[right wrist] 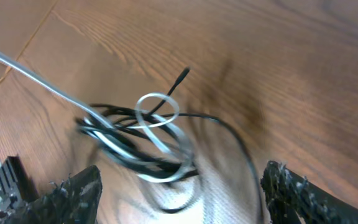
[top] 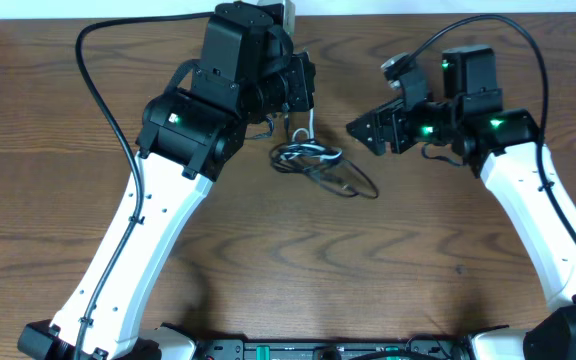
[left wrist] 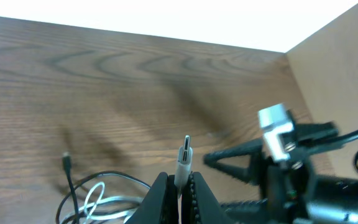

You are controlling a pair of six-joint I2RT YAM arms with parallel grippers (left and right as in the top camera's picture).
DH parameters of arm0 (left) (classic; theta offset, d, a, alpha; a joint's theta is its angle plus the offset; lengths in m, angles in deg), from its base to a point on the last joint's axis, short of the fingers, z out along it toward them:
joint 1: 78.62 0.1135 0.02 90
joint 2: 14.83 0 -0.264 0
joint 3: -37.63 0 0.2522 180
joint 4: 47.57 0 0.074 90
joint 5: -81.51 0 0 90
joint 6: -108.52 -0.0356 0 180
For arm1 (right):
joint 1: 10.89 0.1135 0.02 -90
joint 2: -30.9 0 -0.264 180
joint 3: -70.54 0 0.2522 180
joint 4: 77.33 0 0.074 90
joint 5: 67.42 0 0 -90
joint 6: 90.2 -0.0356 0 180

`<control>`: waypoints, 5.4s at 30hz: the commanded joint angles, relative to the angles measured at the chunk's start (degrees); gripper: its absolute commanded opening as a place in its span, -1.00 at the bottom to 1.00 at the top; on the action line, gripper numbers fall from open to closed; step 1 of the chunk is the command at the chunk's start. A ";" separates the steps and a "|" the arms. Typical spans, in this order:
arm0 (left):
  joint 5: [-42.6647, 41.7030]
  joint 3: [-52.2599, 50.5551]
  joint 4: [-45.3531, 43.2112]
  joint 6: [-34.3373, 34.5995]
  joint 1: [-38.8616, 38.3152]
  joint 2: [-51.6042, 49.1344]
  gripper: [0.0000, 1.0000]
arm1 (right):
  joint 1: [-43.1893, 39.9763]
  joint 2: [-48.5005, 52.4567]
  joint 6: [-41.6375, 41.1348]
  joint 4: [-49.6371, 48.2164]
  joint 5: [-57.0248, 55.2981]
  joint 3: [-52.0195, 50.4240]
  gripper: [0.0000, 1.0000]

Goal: Untangle cables

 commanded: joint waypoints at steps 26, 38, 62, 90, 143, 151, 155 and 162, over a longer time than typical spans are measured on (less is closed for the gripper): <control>-6.29 0.13 -0.94 8.17 4.55 1.01 -0.85 | 4.66 10.34 -9.09 -0.94 -0.07 0.83 0.51; -6.14 -0.48 1.27 7.72 4.55 0.98 -0.85 | 4.31 10.34 -8.87 -0.87 -4.24 0.83 0.54; 3.13 -2.91 18.05 -10.93 4.48 -12.70 0.55 | -5.42 10.34 -8.83 4.52 -5.64 0.83 0.68; -2.01 -18.49 14.64 -18.05 -4.76 -18.51 0.44 | -8.04 10.34 -7.78 6.23 -10.56 0.83 0.78; -1.79 -18.78 10.05 -20.57 -9.90 -31.41 0.00 | -8.04 10.34 -7.78 6.95 -10.82 0.83 0.82; -2.25 -17.18 12.20 -20.59 -9.25 -31.23 -0.63 | -8.02 10.34 -7.80 6.91 -10.97 0.83 0.82; -2.69 -16.24 14.34 -20.57 -8.20 -30.14 -0.85 | -7.76 10.34 -7.80 6.62 -10.97 0.83 0.82; -8.50 -12.74 15.98 -20.37 -4.15 -24.50 -0.85 | -7.54 10.34 -7.85 6.40 -8.46 0.83 0.82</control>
